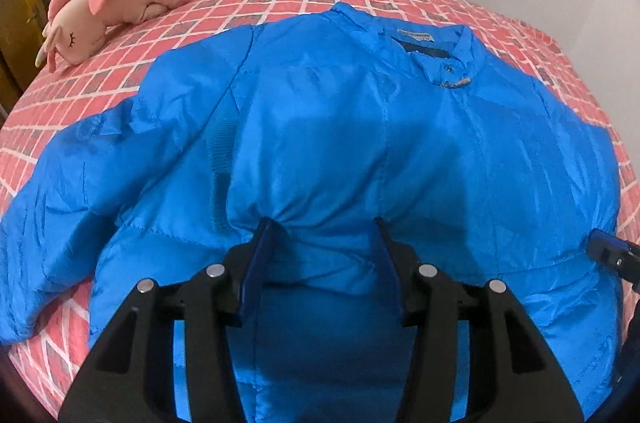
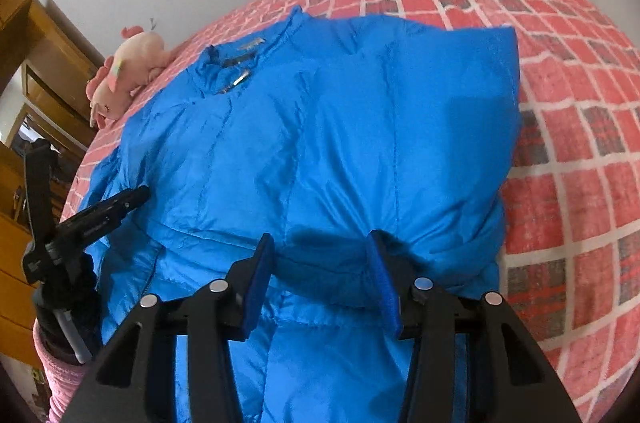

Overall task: Fold large clothes
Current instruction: 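Fold the held sleeve across the jacket body with the right gripper while the left gripper pinches the body, then grasp the other sleeve cuff with the left gripper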

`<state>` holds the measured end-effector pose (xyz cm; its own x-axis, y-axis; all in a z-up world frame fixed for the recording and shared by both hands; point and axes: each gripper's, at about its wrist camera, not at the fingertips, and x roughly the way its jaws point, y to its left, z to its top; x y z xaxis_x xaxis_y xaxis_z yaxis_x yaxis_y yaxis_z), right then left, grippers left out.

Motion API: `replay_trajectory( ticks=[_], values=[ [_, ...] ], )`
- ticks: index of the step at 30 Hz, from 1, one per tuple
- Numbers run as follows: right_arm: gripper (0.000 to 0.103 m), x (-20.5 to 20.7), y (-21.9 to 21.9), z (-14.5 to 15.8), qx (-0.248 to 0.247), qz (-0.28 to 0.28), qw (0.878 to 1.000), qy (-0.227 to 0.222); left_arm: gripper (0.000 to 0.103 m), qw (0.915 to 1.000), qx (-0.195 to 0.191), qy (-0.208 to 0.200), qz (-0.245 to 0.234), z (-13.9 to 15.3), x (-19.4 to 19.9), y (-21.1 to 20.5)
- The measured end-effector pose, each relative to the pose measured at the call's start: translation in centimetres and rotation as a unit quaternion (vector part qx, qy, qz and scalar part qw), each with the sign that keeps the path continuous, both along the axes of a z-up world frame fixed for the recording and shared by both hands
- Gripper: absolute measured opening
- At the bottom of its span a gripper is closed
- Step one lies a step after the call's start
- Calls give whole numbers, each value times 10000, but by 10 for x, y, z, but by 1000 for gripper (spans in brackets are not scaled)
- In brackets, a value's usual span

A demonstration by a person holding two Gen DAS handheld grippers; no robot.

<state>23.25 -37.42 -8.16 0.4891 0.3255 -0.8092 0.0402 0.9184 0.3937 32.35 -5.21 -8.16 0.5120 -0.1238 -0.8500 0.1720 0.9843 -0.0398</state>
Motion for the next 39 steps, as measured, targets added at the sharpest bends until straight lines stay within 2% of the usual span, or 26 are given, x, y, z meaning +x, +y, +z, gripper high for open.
replay_trajectory(
  ticks=[5,10,11,13,15,17,20,23,25,27,30,31,34,37,39],
  values=[
    [48,0,4,-1,-137,-19,9999,-54,50,9999,125,-86,-3,-3,-3,-4],
    [49,-6,3,9,-127,-55,9998,-155,49,9999,15,-94,44,2,-4,0],
    [53,-10,3,16,-98,-61,9997,-210,50,10000,-19,-61,73,7,-6,3],
    [60,-21,6,35,-98,21,9987,-496,56,9997,-194,-127,119,23,-13,14],
    [72,-29,7,49,-198,14,9976,-663,74,9989,-149,-368,230,42,-23,25],
    [73,-33,11,52,-205,72,9975,-665,82,9963,-52,-737,441,64,-37,46],
    [73,-33,15,49,-161,157,9986,-480,85,9921,280,-893,837,78,-55,86],
    [73,-33,25,46,-246,292,9984,-409,87,9851,698,-888,1296,79,-78,137],
    [74,-34,30,47,-279,373,9981,-410,87,9771,989,-792,1710,78,-96,184],
    [76,-37,35,49,-307,429,9977,-429,88,9696,1083,-701,2080,80,-109,224],
    [78,-41,44,52,-390,532,9967,-480,91,9542,1001,-527,2769,84,-134,300],
    [78,-42,46,53,-399,563,9964,-484,91,9429,992,-456,3145,85,-143,332],
    [78,-46,56,55,-426,684,9954,-513,91,9243,783,-318,3722,82,-158,392],
    [79,-50,64,56,-460,795,9943,-541,91,9172,505,-120,3951,73,-161,429],
    [79,-53,68,57,-454,867,9936,-557,91,9164,330,-35,3989,66,-161,440]
  ],
)
